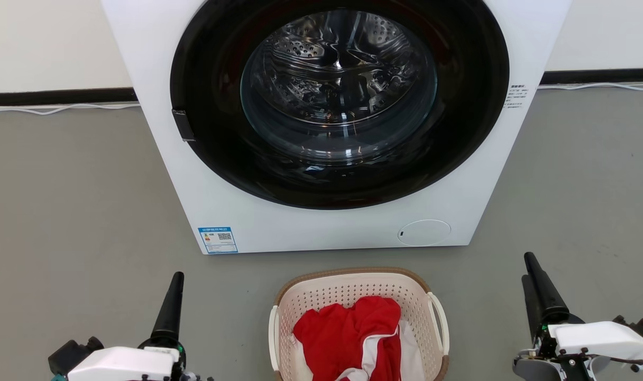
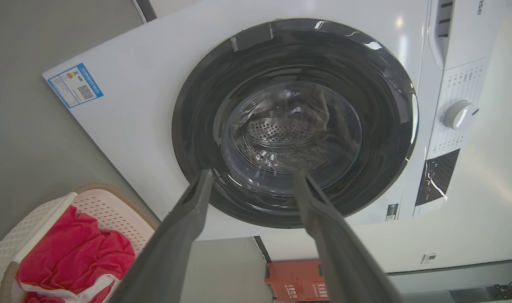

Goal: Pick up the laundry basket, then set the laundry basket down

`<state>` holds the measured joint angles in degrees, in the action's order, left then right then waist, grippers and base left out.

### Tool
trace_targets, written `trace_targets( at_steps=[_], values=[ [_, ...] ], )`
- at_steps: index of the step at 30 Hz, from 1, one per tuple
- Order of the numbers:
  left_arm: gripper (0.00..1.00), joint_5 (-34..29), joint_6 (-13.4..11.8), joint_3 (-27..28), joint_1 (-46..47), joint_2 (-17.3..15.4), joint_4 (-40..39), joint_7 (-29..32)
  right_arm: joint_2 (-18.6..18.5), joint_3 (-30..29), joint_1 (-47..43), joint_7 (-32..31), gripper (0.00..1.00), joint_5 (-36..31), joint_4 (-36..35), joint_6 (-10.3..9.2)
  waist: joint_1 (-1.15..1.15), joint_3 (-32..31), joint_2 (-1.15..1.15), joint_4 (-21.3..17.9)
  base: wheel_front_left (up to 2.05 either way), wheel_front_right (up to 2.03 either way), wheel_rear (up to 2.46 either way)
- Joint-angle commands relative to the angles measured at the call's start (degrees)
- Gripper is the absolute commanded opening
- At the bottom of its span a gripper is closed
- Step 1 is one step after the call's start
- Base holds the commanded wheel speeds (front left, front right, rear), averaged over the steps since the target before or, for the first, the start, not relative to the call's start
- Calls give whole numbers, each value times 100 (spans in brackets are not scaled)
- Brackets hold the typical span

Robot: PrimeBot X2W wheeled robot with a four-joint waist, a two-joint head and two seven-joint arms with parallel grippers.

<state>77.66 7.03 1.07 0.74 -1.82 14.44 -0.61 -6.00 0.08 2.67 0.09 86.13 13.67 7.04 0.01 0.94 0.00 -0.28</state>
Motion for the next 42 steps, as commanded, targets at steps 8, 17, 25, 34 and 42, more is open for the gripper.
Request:
trace_targets(
  at_steps=[8,17,25,34,42],
  values=[
    [100,-1034,-4,-79,228,-51,-262,-172,-164,151,272,222,100,-791,-223,19,-1,3,0,1,0,0,0],
    [100,-1921,-188,-244,239,-57,-323,-323,-284,309,306,374,100,-1652,-248,22,-1,22,0,4,0,0,0],
    [100,-2514,-291,-343,243,-62,-388,-440,-311,356,317,491,100,-2307,-234,24,-1,27,0,5,0,0,0],
    [100,-3168,-381,-449,221,-69,-467,-591,-356,466,325,642,100,-3008,-178,27,-1,-5,0,9,0,0,0],
    [100,-3755,-434,-542,217,-76,-517,-742,-409,563,333,794,100,-3523,-191,31,-1,-22,0,18,0,0,0]
  ],
)
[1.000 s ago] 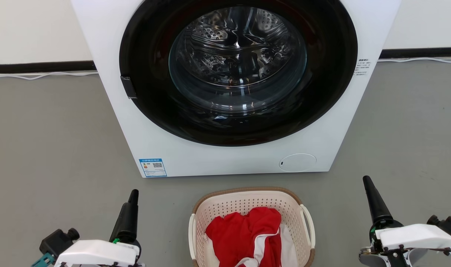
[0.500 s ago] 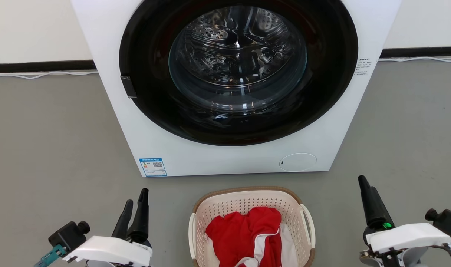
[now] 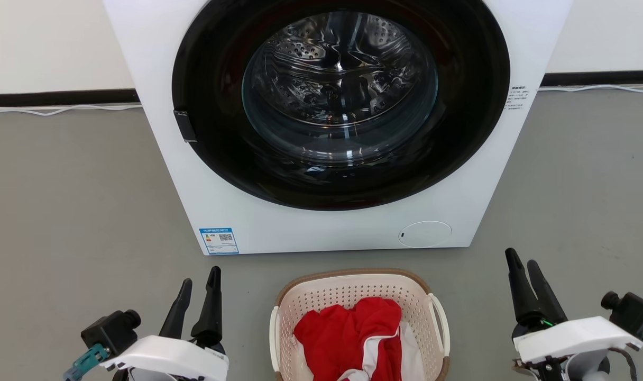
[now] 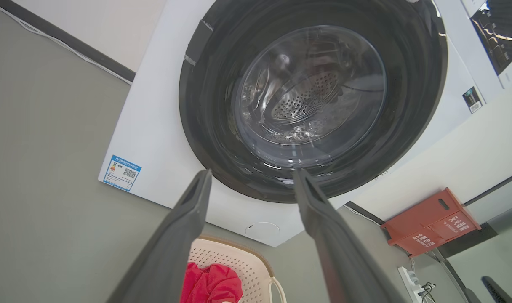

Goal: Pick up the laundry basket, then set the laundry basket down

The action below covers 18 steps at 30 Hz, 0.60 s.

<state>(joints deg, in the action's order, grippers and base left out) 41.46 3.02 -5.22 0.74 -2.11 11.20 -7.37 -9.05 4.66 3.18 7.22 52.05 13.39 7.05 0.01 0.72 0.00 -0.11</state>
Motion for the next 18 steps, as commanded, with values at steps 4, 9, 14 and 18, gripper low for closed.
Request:
trace_targets(
  at_steps=[4,9,14,18],
  values=[
    [100,-382,-56,52,211,-49,-215,-134,-138,137,273,148,100,-338,-162,31,0,-7,0,4,0,0,0],
    [100,-702,-87,12,205,-52,-254,-218,-173,160,268,232,100,-651,-151,33,0,-7,0,1,0,0,0],
    [100,-1040,-141,-30,209,-56,-333,-302,-196,166,270,316,100,-960,-116,34,0,11,0,4,0,0,0],
    [100,-1291,-191,-55,207,-59,-351,-369,-212,192,279,383,100,-1188,-105,36,0,29,0,11,0,0,0]
  ],
)
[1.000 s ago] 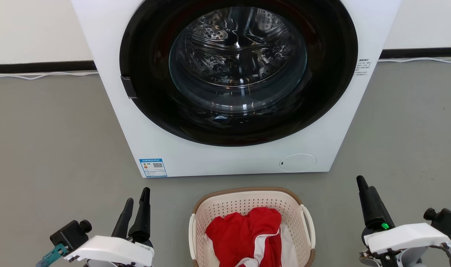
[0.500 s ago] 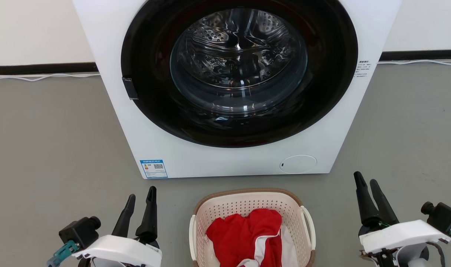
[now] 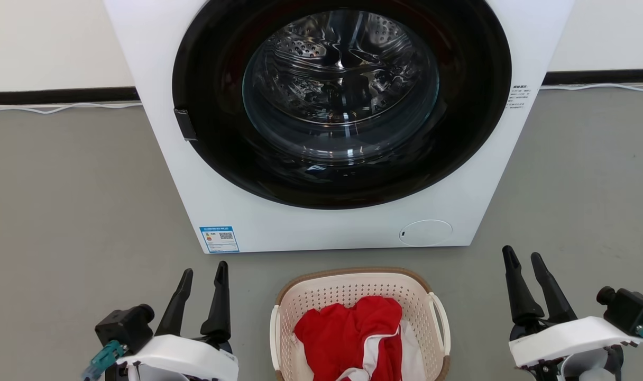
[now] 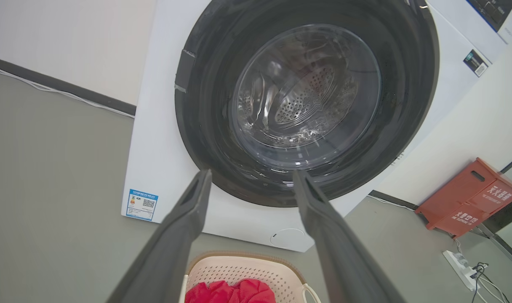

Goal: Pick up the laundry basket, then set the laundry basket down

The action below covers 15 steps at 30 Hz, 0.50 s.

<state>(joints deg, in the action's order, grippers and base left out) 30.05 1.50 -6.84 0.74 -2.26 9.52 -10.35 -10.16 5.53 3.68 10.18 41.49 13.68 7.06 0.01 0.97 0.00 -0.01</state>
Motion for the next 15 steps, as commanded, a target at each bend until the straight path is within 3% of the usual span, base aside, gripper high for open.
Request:
trace_targets(
  at_steps=[1,15],
  values=[
    [100,-209,-47,98,210,-45,-185,-87,-106,114,233,104,100,-186,-133,35,0,10,0,2,0,0,0],
    [100,-978,-134,-50,239,-55,-263,-306,-193,279,285,323,100,-838,-148,40,0,54,0,0,0,0,0]
  ],
)
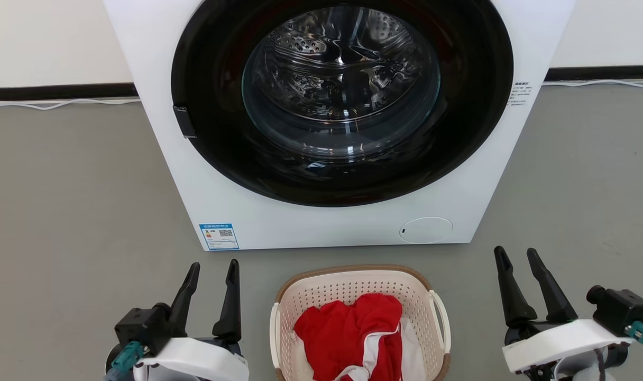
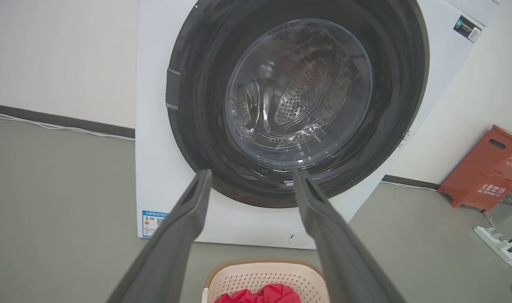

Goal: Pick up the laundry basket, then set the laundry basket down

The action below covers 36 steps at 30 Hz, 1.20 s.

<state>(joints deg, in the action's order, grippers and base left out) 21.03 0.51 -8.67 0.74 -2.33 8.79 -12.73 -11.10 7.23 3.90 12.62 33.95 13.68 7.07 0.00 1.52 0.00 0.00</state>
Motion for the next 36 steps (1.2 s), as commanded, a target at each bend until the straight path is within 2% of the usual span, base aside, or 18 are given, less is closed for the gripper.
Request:
trace_targets(
  at_steps=[1,10,36],
  values=[
    [100,-133,-43,121,237,-48,-197,-85,-110,122,262,96,100,-133,-151,39,0,0,0,-2,0,0,0],
    [100,-576,-86,23,249,-54,-248,-227,-197,213,273,238,100,-561,-168,42,0,9,0,3,0,0,0],
    [100,-527,-132,10,262,-54,-195,-227,-181,126,299,238,100,-648,-73,42,0,30,0,-1,0,0,0]
  ],
)
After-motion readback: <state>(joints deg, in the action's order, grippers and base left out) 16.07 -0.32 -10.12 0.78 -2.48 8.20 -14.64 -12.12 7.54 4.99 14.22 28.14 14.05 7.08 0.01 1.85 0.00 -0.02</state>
